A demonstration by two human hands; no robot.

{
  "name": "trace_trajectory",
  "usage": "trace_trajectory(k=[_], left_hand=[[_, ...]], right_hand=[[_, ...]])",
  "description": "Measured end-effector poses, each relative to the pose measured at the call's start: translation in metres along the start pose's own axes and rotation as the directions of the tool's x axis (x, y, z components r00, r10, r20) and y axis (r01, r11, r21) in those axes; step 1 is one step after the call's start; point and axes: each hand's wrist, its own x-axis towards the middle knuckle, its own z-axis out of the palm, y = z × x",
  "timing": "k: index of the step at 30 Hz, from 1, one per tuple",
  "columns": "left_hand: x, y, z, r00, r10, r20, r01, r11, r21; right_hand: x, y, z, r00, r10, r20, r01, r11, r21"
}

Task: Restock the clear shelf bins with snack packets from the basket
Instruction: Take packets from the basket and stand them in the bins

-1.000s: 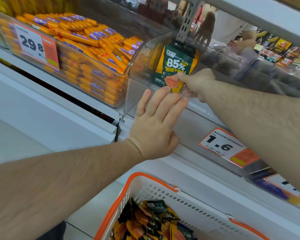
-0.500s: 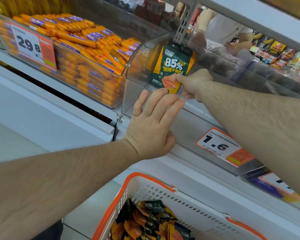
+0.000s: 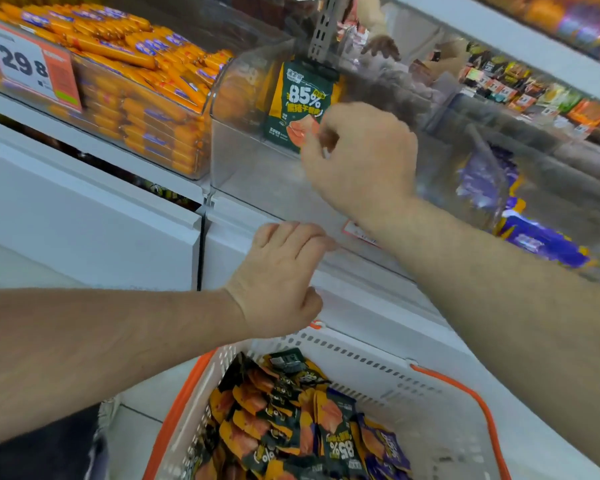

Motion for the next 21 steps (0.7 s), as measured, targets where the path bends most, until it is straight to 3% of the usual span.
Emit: trace_trajectory(k=[2, 3, 6, 8, 10, 12, 14, 15, 17, 21], left_hand=[[-0.016, 0.007, 0.005, 0.967, -0.090, 0.237, 0.091, 0.996, 0.006], [-0.024, 0.010, 0.008, 0.915, -0.153, 0.373, 0.150, 0.988, 0.036], [-0.046, 0.011, 0.019, 0.714, -0.261, 0.650, 0.242, 0.963, 0.122], [-0.056, 0.012, 0.021, 0.634, -0.253, 0.731, 0.264, 0.959, 0.103], [-0.063, 0.013, 0.022, 0.586, -0.210, 0.783, 0.247, 0.966, 0.074], [-0.066, 0.013, 0.021, 0.552, -0.192, 0.811, 0.253, 0.966, 0.056], [-0.069, 0.011, 0.022, 0.500, -0.181, 0.847, 0.259, 0.964, 0.053], [-0.070, 0.009, 0.022, 0.468, -0.174, 0.866, 0.249, 0.967, 0.059], [-0.072, 0.005, 0.024, 0.410, -0.172, 0.896, 0.238, 0.968, 0.077], [-0.075, -0.003, 0.029, 0.381, -0.173, 0.908, 0.272, 0.960, 0.069]], right_hand=[[-0.045, -0.004, -0.003, 0.971, -0.186, -0.148, 0.198, 0.977, 0.077], [-0.068, -0.003, 0.000, 0.967, -0.207, -0.147, 0.225, 0.968, 0.115], [-0.140, 0.007, 0.020, 0.991, -0.121, 0.047, 0.108, 0.968, 0.228], [-0.179, 0.014, 0.034, 0.960, -0.048, 0.277, -0.015, 0.975, 0.221], [-0.211, 0.023, 0.047, 0.795, -0.005, 0.607, -0.110, 0.982, 0.152], [-0.237, 0.031, 0.057, 0.522, 0.002, 0.853, -0.143, 0.986, 0.086], [-0.260, 0.036, 0.066, 0.258, 0.001, 0.966, -0.131, 0.991, 0.034], [-0.271, 0.037, 0.072, 0.158, -0.003, 0.987, -0.098, 0.995, 0.019], [-0.290, 0.040, 0.083, 0.068, 0.006, 0.998, -0.050, 0.999, -0.002], [-0.306, 0.038, 0.096, 0.047, 0.023, 0.999, -0.070, 0.997, -0.020]])
